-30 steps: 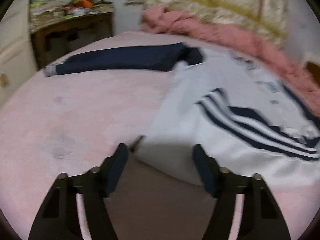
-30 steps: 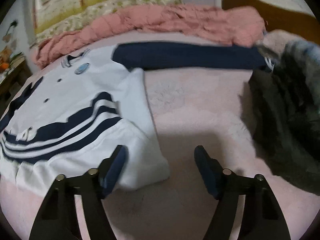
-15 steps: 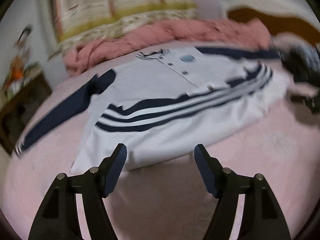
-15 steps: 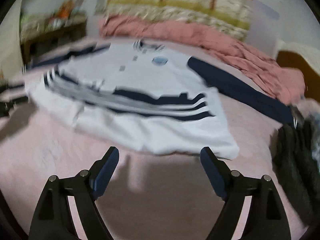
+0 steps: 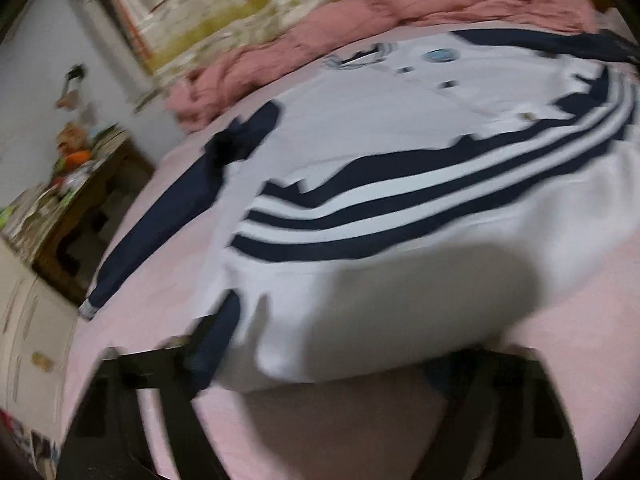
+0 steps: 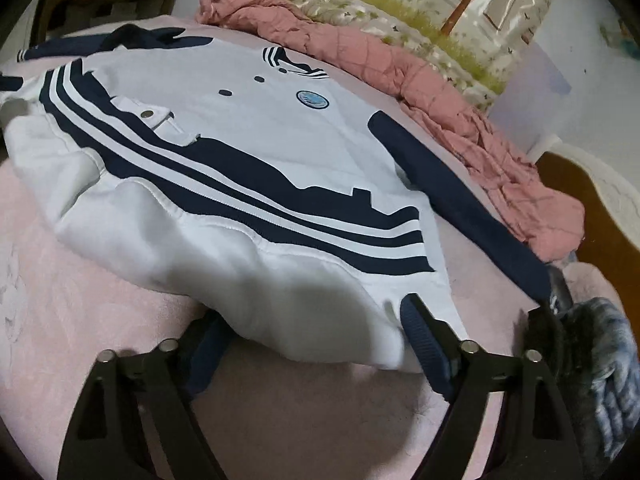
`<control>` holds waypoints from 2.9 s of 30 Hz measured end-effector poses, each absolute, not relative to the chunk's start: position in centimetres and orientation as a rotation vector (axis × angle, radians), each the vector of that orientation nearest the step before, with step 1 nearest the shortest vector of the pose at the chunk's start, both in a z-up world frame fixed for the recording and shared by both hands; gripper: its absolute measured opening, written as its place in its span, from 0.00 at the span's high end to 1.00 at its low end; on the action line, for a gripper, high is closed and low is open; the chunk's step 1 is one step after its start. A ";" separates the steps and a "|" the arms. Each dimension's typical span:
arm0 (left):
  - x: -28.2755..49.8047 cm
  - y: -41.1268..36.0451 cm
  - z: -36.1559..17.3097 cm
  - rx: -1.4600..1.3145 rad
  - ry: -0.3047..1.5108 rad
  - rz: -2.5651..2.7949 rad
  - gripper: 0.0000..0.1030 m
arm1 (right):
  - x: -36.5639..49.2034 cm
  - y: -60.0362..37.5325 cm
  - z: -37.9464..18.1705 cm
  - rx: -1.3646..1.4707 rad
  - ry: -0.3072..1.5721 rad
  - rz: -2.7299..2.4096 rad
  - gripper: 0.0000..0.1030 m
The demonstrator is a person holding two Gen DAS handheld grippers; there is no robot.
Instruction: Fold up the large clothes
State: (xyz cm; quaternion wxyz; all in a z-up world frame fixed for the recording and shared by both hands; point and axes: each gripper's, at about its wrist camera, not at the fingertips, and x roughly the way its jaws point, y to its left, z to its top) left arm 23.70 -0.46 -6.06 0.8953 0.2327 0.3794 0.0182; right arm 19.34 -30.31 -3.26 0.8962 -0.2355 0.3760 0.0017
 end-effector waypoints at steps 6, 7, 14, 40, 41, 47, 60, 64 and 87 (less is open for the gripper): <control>22.3 0.5 -5.2 0.458 0.734 0.043 0.83 | 18.7 -30.0 -3.2 -0.519 0.738 -0.032 0.84; 21.7 0.6 -4.8 0.449 0.717 0.043 0.83 | 17.9 -29.8 -2.7 -0.525 0.711 -0.045 0.84; 13.9 2.9 -1.5 0.298 0.692 -0.010 0.84 | 10.0 -30.6 0.7 -0.387 0.702 0.038 0.85; 24.1 3.5 1.7 0.083 0.747 -0.034 0.76 | 19.3 -31.8 4.7 -0.116 0.665 0.074 0.81; 25.4 3.6 1.3 0.072 0.766 -0.038 0.77 | 20.4 -31.9 4.4 -0.112 0.671 0.070 0.81; 30.1 3.3 -1.8 0.079 0.844 -0.027 0.77 | 26.9 -31.9 1.2 -0.103 0.756 0.058 0.81; 24.1 9.1 -0.9 -0.180 0.516 -0.110 0.18 | 20.9 -38.4 1.4 0.116 0.498 0.017 0.25; 22.9 11.5 -0.6 -0.250 0.463 -0.079 0.10 | 19.9 -41.0 1.5 0.152 0.531 0.006 0.20; 26.5 12.8 -4.4 -0.280 0.701 0.085 0.93 | 22.4 -46.3 -0.4 0.275 0.678 -0.079 0.52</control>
